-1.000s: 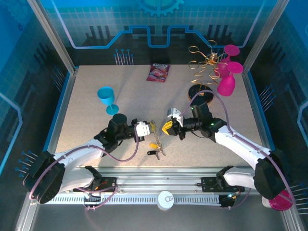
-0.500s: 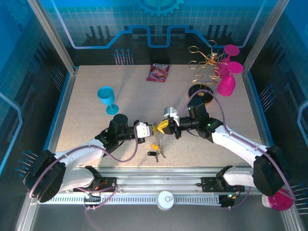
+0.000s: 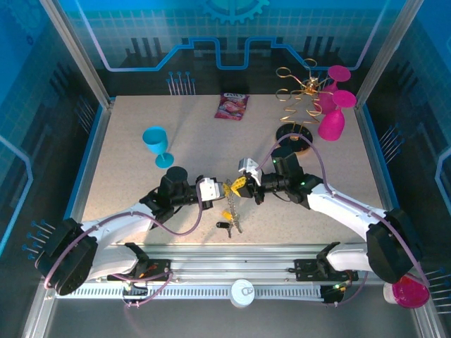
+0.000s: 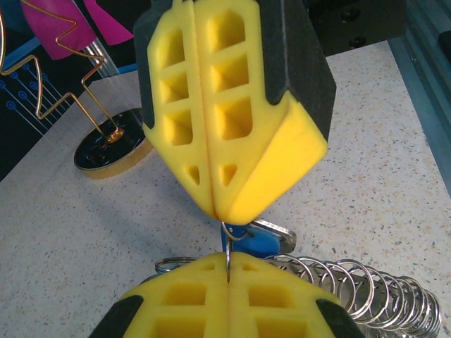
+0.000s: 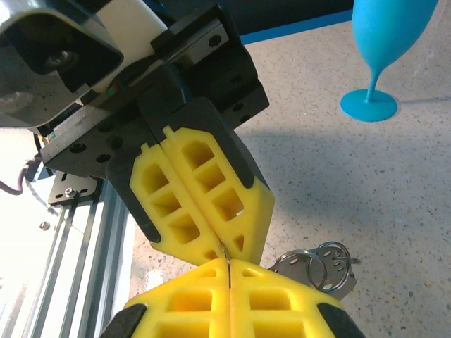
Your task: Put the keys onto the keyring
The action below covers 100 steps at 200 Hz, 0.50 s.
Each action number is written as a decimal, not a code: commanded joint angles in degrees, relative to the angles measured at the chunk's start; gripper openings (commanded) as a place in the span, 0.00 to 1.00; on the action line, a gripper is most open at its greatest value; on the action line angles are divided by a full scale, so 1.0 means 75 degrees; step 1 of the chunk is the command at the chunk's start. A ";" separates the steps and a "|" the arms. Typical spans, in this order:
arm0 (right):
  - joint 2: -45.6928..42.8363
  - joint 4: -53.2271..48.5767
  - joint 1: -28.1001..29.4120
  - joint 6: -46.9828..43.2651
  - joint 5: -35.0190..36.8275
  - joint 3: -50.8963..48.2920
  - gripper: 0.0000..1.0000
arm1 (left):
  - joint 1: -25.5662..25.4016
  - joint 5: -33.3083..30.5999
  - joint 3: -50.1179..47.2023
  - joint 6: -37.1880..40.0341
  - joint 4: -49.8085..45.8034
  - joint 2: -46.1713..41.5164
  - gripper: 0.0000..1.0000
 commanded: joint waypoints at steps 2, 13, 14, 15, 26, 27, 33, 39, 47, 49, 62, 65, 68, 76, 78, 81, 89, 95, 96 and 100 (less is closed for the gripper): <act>0.0084 0.0143 0.0071 0.0037 0.0411 -0.0109 0.00 | -0.0031 0.0252 0.0275 -0.0161 0.0383 0.0032 0.00; 0.0096 0.0162 0.0064 0.0071 0.0558 -0.0107 0.00 | -0.0015 0.0268 0.0277 -0.0175 0.0389 0.0032 0.00; 0.0091 0.0164 0.0070 0.0077 0.0571 -0.0108 0.00 | -0.0018 0.0272 0.0276 -0.0175 0.0392 0.0038 0.00; 0.0094 0.0164 0.0072 0.0081 0.0583 -0.0109 0.00 | -0.0019 0.0279 0.0276 -0.0175 0.0393 0.0029 0.00; 0.0077 0.0204 0.0075 0.0137 0.0778 -0.0117 0.00 | -0.0020 0.0318 0.0267 -0.0184 0.0398 0.0025 0.00; 0.0069 0.0208 0.0075 0.0152 0.0804 -0.0119 0.00 | -0.0020 0.0320 0.0265 -0.0174 0.0408 0.0023 0.00; 0.0063 0.0262 0.0070 0.0224 0.0978 -0.0126 0.00 | -0.0020 0.0331 0.0264 -0.0183 0.0418 0.0021 0.00; 0.0052 0.0301 0.0074 0.0290 0.1119 -0.0139 0.00 | -0.0016 0.0327 0.0256 -0.0155 0.0418 0.0017 0.00; 0.0034 0.0343 0.0071 0.0373 0.1293 -0.0146 0.00 | -0.0020 0.0345 0.0241 -0.0138 0.0407 -0.0001 0.00; 0.0032 0.0344 0.0068 0.0393 0.1326 -0.0145 0.00 | -0.0026 0.0348 0.0240 -0.0122 0.0407 -0.0003 0.00; 0.0045 0.0421 0.0075 0.0606 0.1495 -0.0144 0.00 | -0.0013 0.0374 0.0240 -0.0076 0.0418 -0.0011 0.00; 0.0057 0.0430 0.0075 0.0661 0.1522 -0.0143 0.00 | -0.0019 0.0384 0.0242 -0.0062 0.0412 0.0000 0.00; 0.0062 0.0444 0.0069 0.0729 0.1543 -0.0144 0.00 | -0.0019 0.0387 0.0240 -0.0057 0.0416 0.0000 0.00; 0.0096 0.0480 0.0068 0.0857 0.1607 -0.0144 0.00 | -0.0024 0.0401 0.0229 -0.0004 0.0408 -0.0006 0.00; 0.0097 0.0487 0.0073 0.0895 0.1616 -0.0150 0.00 | -0.0030 0.0394 0.0234 0.0020 0.0407 -0.0013 0.00; 0.0109 0.0517 0.0073 0.0962 0.1621 -0.0161 0.00 | -0.0029 0.0394 0.0231 0.0039 0.0386 -0.0009 0.00; 0.0127 0.0608 0.0074 0.1109 0.1657 -0.0194 0.00 | -0.0041 0.0393 0.0223 0.0158 0.0333 -0.0021 0.00; 0.0130 0.0661 0.0075 0.1205 0.1684 -0.0213 0.00 | -0.0065 0.0365 0.0208 0.0276 0.0276 -0.0031 0.00; 0.0137 0.0671 0.0075 0.1224 0.1691 -0.0214 0.00 | -0.0078 0.0361 0.0207 0.0297 0.0271 -0.0029 0.00; 0.0153 0.0679 0.0072 0.1277 0.1705 -0.0215 0.00 | -0.0106 0.0315 0.0211 0.0370 0.0239 -0.0036 0.00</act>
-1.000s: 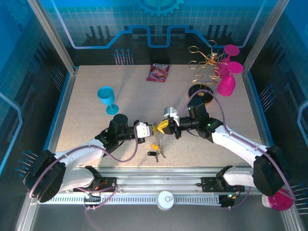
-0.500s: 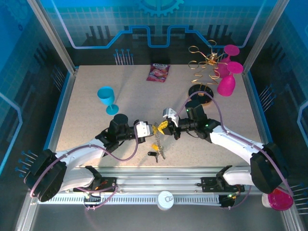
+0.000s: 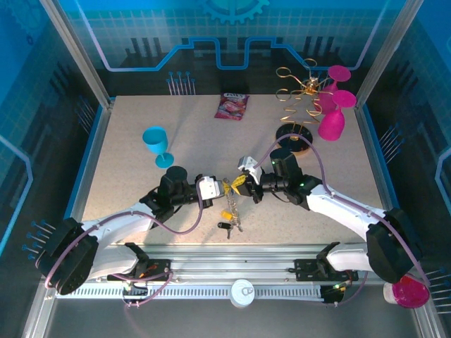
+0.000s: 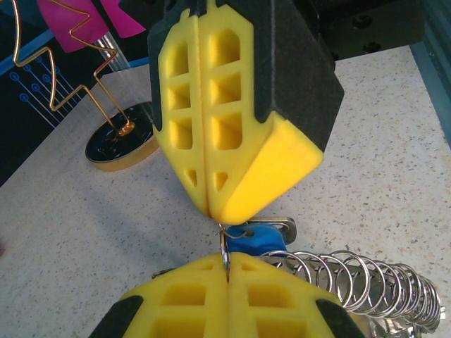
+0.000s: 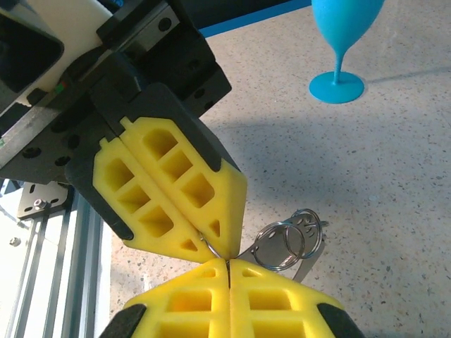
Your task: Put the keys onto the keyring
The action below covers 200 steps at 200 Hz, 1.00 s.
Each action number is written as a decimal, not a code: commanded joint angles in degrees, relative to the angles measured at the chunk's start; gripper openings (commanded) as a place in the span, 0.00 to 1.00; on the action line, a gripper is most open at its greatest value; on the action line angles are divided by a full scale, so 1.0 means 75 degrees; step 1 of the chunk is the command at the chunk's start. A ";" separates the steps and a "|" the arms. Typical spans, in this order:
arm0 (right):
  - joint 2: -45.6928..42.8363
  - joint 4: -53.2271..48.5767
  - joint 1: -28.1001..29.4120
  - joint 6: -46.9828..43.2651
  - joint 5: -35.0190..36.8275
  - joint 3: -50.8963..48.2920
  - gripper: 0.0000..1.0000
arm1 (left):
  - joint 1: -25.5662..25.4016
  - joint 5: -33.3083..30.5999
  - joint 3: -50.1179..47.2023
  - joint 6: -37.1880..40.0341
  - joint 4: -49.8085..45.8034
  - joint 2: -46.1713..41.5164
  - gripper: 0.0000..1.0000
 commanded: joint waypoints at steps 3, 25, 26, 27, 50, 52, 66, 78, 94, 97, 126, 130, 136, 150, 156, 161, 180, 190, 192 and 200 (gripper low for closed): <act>0.0145 0.0488 -0.0019 0.0609 0.0860 -0.0146 0.00 | -0.0180 0.0484 0.0200 0.0413 0.0185 -0.0069 0.00; 0.0200 0.0510 0.0049 0.0782 0.1040 -0.0144 0.00 | -0.0305 0.0291 0.0135 0.0724 0.0199 -0.0103 0.00; 0.0201 0.0522 0.0052 0.0792 0.1047 -0.0145 0.00 | -0.0314 0.0282 0.0141 0.0736 0.0193 -0.0106 0.00; 0.0202 0.0529 0.0053 0.0797 0.1062 -0.0145 0.00 | -0.0318 0.0266 0.0144 0.0748 0.0196 -0.0107 0.00; 0.0279 0.0688 0.0156 0.1063 0.1301 -0.0168 0.00 | -0.0408 0.0124 0.0107 0.0950 0.0233 -0.0103 0.00; 0.0292 0.0717 0.0162 0.1099 0.1333 -0.0168 0.00 | -0.0411 0.0111 0.0107 0.0953 0.0234 -0.0104 0.00; 0.0333 0.0864 0.0250 0.1268 0.1592 -0.0235 0.00 | -0.0416 0.0098 0.0089 0.0953 0.0255 -0.0108 0.00; 0.0378 0.1018 0.0317 0.1364 0.1826 -0.0304 0.00 | -0.0416 0.0098 0.0059 0.0866 0.0367 -0.0097 0.00; 0.0431 0.1289 0.0342 0.1521 0.2007 -0.0429 0.00 | -0.0412 0.0118 0.0044 0.0700 0.0492 -0.0082 0.00; 0.0436 0.1350 0.0347 0.1554 0.2032 -0.0451 0.00 | -0.0415 0.0139 0.0044 0.0673 0.0495 -0.0076 0.00; 0.0407 0.1750 0.0235 0.1902 0.2023 -0.0578 0.00 | -0.0412 0.0191 0.0029 0.0623 0.0448 -0.0087 0.00; 0.0392 0.1762 0.0204 0.1944 0.2004 -0.0589 0.00 | -0.0415 0.0198 0.0029 0.0628 0.0439 -0.0103 0.00; 0.0385 0.1776 0.0157 0.2010 0.1965 -0.0607 0.00 | -0.0411 0.0209 0.0025 0.0632 0.0465 -0.0104 0.00; 0.0361 0.1859 0.0037 0.2173 0.1832 -0.0663 0.00 | -0.0411 0.0293 0.0014 0.0644 0.0468 -0.0112 0.00; 0.0353 0.1935 -0.0017 0.2272 0.1765 -0.0693 0.00 | -0.0415 0.0311 0.0007 0.0670 0.0466 -0.0113 0.00; 0.0352 0.2008 -0.0066 0.2356 0.1668 -0.0726 0.00 | -0.0411 0.0329 0.0001 0.0666 0.0468 -0.0109 0.00; 0.0355 0.2152 -0.0165 0.2551 0.1385 -0.0766 0.00 | -0.0412 0.0341 -0.0005 0.0730 0.0445 -0.0126 0.00; 0.0344 0.2188 -0.0173 0.2592 0.1358 -0.0783 0.00 | -0.0413 0.0351 -0.0004 0.0736 0.0434 -0.0132 0.00; 0.0352 0.2208 -0.0184 0.2609 0.1341 -0.0791 0.00 | -0.0412 0.0346 -0.0003 0.0748 0.0430 -0.0132 0.00; 0.0344 0.2330 -0.0230 0.2704 0.1233 -0.0851 0.00 | -0.0416 0.0352 -0.0006 0.0758 0.0413 -0.0142 0.00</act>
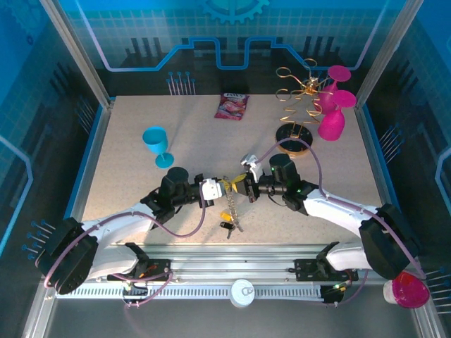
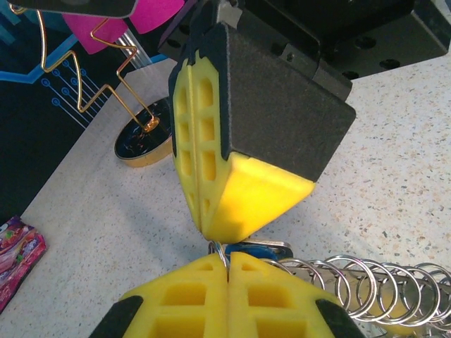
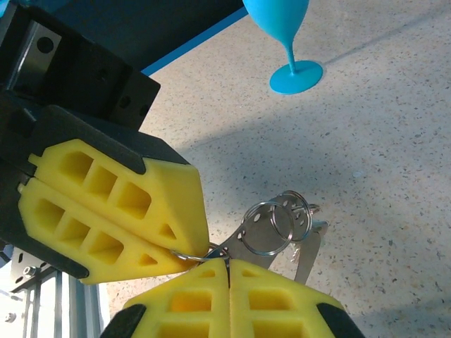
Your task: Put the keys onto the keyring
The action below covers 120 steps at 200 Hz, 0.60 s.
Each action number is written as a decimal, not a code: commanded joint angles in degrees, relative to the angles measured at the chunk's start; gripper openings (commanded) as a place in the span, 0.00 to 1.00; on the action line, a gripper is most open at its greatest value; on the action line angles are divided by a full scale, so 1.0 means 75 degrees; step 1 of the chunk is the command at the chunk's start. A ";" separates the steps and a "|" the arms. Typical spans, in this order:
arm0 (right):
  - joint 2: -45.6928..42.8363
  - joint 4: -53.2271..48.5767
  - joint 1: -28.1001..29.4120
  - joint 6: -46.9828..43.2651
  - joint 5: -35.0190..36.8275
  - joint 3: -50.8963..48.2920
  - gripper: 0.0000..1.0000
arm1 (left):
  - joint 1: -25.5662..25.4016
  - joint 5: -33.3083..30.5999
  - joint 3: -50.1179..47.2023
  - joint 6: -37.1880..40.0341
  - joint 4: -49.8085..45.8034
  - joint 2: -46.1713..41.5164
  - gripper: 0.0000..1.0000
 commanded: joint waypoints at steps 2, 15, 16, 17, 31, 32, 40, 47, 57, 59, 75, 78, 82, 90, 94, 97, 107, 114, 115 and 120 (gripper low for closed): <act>0.0107 0.0636 -0.0373 0.0426 0.0400 -0.0138 0.00 | -0.0255 0.1051 -0.0003 0.0132 0.0335 -0.0140 0.00; 0.0109 0.0900 -0.0480 0.0643 0.0133 -0.0222 0.00 | -0.0252 0.1035 -0.0003 0.0188 0.0290 -0.0135 0.00; 0.0105 0.0916 -0.0491 0.0656 0.0123 -0.0231 0.00 | -0.0255 0.1035 -0.0003 0.0190 0.0289 -0.0139 0.00; 0.0103 0.0923 -0.0490 0.0674 0.0111 -0.0235 0.00 | -0.0257 0.1035 -0.0003 0.0196 0.0282 -0.0142 0.00; 0.0093 0.0913 -0.0524 0.0715 0.0085 -0.0257 0.00 | -0.0264 0.1006 -0.0003 0.0226 0.0284 -0.0138 0.00; 0.0086 0.0910 -0.0524 0.0715 0.0087 -0.0260 0.00 | -0.0261 0.1003 -0.0003 0.0232 0.0291 -0.0141 0.00; 0.0085 0.0934 -0.0544 0.0724 0.0097 -0.0286 0.00 | -0.0269 0.1011 0.0002 0.0238 0.0297 -0.0134 0.00; 0.0085 0.0997 -0.0569 0.0798 0.0064 -0.0319 0.00 | -0.0264 0.1005 -0.0001 0.0247 0.0298 -0.0131 0.00; 0.0103 0.1133 -0.0615 0.0920 -0.0043 -0.0366 0.00 | -0.0267 0.0991 -0.0003 0.0279 0.0287 -0.0115 0.00; 0.0111 0.1157 -0.0618 0.0948 -0.0050 -0.0368 0.00 | -0.0269 0.0983 -0.0006 0.0284 0.0287 -0.0104 0.00; 0.0140 0.1116 -0.0631 0.0960 -0.0065 -0.0344 0.00 | -0.0279 0.0939 -0.0013 0.0297 0.0362 -0.0099 0.00; 0.0140 0.1087 -0.0624 0.0933 -0.0058 -0.0336 0.00 | -0.0281 0.0922 -0.0019 0.0278 0.0393 -0.0106 0.00; 0.0146 0.1072 -0.0610 0.0901 -0.0041 -0.0333 0.00 | -0.0279 0.0925 -0.0015 0.0257 0.0423 -0.0107 0.00; 0.0155 0.1066 -0.0595 0.0880 -0.0051 -0.0333 0.00 | -0.0282 0.0907 -0.0005 0.0239 0.0448 -0.0096 0.00; 0.0149 0.1072 -0.0589 0.0888 -0.0059 -0.0343 0.00 | -0.0280 0.0901 0.0000 0.0238 0.0445 -0.0086 0.00; 0.0148 0.1082 -0.0584 0.0891 -0.0063 -0.0343 0.00 | -0.0279 0.0900 -0.0003 0.0238 0.0450 -0.0085 0.00; 0.0149 0.1078 -0.0572 0.0880 -0.0085 -0.0362 0.00 | -0.0281 0.0854 -0.0014 0.0192 0.0534 -0.0072 0.00; 0.0130 0.1092 -0.0571 0.0879 -0.0114 -0.0400 0.00 | -0.0281 0.0809 -0.0026 0.0161 0.0567 -0.0068 0.00; 0.0127 0.1087 -0.0571 0.0879 -0.0118 -0.0396 0.00 | -0.0281 0.0793 -0.0026 0.0153 0.0568 -0.0065 0.00; 0.0082 0.1083 -0.0571 0.0868 -0.0133 -0.0430 0.00 | -0.0281 0.0712 -0.0026 0.0101 0.0598 -0.0065 0.00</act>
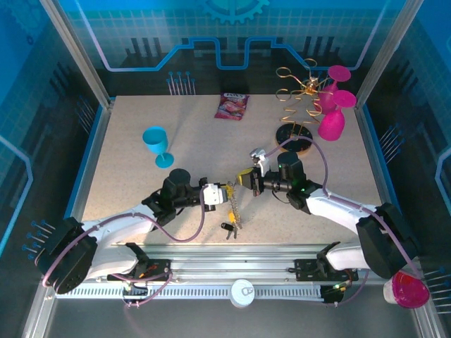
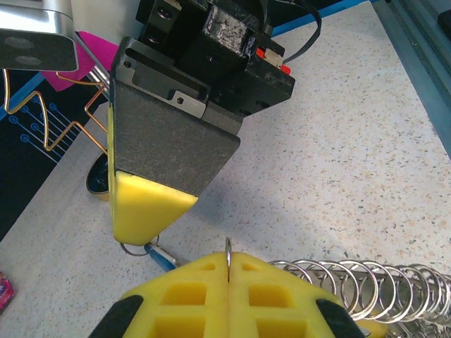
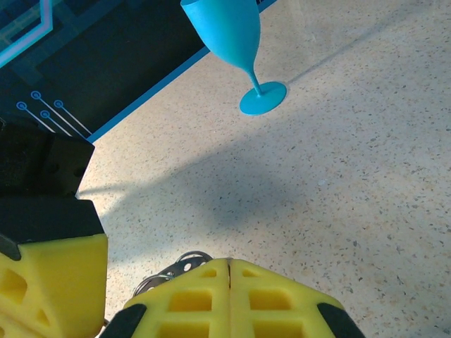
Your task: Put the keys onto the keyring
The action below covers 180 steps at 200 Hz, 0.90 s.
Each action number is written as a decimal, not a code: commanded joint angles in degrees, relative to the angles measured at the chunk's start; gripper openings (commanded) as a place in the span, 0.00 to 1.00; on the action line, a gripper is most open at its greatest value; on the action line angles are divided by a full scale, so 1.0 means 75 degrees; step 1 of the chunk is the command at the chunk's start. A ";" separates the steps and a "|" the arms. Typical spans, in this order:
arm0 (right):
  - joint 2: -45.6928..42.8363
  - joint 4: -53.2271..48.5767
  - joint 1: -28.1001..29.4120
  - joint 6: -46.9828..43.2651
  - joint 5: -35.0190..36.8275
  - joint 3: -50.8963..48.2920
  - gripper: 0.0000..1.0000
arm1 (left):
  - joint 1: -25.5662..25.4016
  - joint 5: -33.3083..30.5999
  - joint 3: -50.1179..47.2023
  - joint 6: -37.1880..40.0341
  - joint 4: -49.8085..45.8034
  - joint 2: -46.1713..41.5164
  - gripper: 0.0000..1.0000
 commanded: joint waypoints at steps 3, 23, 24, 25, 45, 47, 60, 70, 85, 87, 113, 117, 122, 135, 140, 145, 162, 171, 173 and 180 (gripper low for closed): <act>-0.0032 0.0254 0.0011 0.0035 -0.0019 -0.0196 0.00 | -0.0024 0.0073 -0.0032 -0.0068 0.0508 -0.0064 0.00; -0.0362 0.0207 -0.0079 -0.0190 -0.0138 -0.0399 0.00 | -0.0019 -0.0219 -0.0126 -0.0586 0.0804 -0.0120 0.00; -0.0383 0.0206 -0.0082 -0.0206 -0.0145 -0.0411 0.00 | -0.0022 -0.0225 -0.0135 -0.0619 0.0818 -0.0122 0.00; -0.0400 0.0200 -0.0090 -0.0231 -0.0161 -0.0422 0.00 | -0.0024 -0.0233 -0.0145 -0.0653 0.0837 -0.0122 0.00; -0.0635 -0.0015 -0.0097 -0.0820 -0.0612 -0.0587 0.00 | -0.0048 -0.0385 -0.0298 -0.1039 0.1057 -0.0213 0.00; -0.0632 -0.0031 -0.0091 -0.0881 -0.0716 -0.0595 0.00 | -0.0049 -0.0392 -0.0302 -0.1059 0.1062 -0.0225 0.00; -0.0671 0.0112 -0.0096 -0.1032 -0.1140 -0.0677 0.00 | -0.0042 -0.0411 -0.0320 -0.1149 0.1042 -0.0246 0.00; -0.0649 0.0300 -0.0097 -0.1007 -0.1500 -0.0683 0.00 | -0.0047 -0.0378 -0.0306 -0.1166 0.0985 -0.0261 0.00; -0.0511 0.0554 -0.0097 -0.0893 -0.1845 -0.0605 0.00 | -0.0046 -0.0347 -0.0301 -0.1220 0.0970 -0.0252 0.00; -0.0502 0.0592 -0.0097 -0.0867 -0.1865 -0.0597 0.00 | -0.0048 -0.0348 -0.0291 -0.1225 0.0975 -0.0246 0.00; -0.0272 0.1000 -0.0100 -0.0610 -0.2088 -0.0540 0.00 | -0.0045 -0.0324 -0.0293 -0.1325 0.1001 -0.0217 0.00; -0.0254 0.1076 -0.0097 -0.0561 -0.2121 -0.0550 0.00 | -0.0047 -0.0335 -0.0298 -0.1340 0.1008 -0.0217 0.00; -0.0219 0.1154 -0.0098 -0.0498 -0.2171 -0.0540 0.00 | -0.0047 -0.0353 -0.0300 -0.1360 0.1013 -0.0217 0.00; -0.0187 0.1240 -0.0097 -0.0422 -0.2240 -0.0559 0.00 | -0.0049 -0.0411 -0.0307 -0.1410 0.1008 -0.0193 0.00; -0.0196 0.1224 -0.0098 -0.0424 -0.2243 -0.0570 0.00 | -0.0047 -0.0448 -0.0298 -0.1446 0.1005 -0.0174 0.00; -0.0210 0.1205 -0.0097 -0.0433 -0.2238 -0.0579 0.00 | -0.0040 -0.0481 -0.0295 -0.1485 0.1000 -0.0172 0.00; -0.0271 0.1171 -0.0127 -0.0473 -0.2205 -0.0617 0.00 | -0.0053 -0.0560 -0.0295 -0.1654 0.1018 -0.0164 0.00; -0.0285 0.1202 -0.0142 -0.0451 -0.2217 -0.0625 0.00 | -0.0060 -0.0599 -0.0295 -0.1740 0.1030 -0.0161 0.00; -0.0287 0.1214 -0.0143 -0.0454 -0.2218 -0.0623 0.00 | -0.0060 -0.0604 -0.0290 -0.1756 0.1023 -0.0156 0.00; -0.0296 0.1212 -0.0150 -0.0444 -0.2206 -0.0628 0.00 | -0.0058 -0.0615 -0.0305 -0.1786 0.1005 -0.0154 0.00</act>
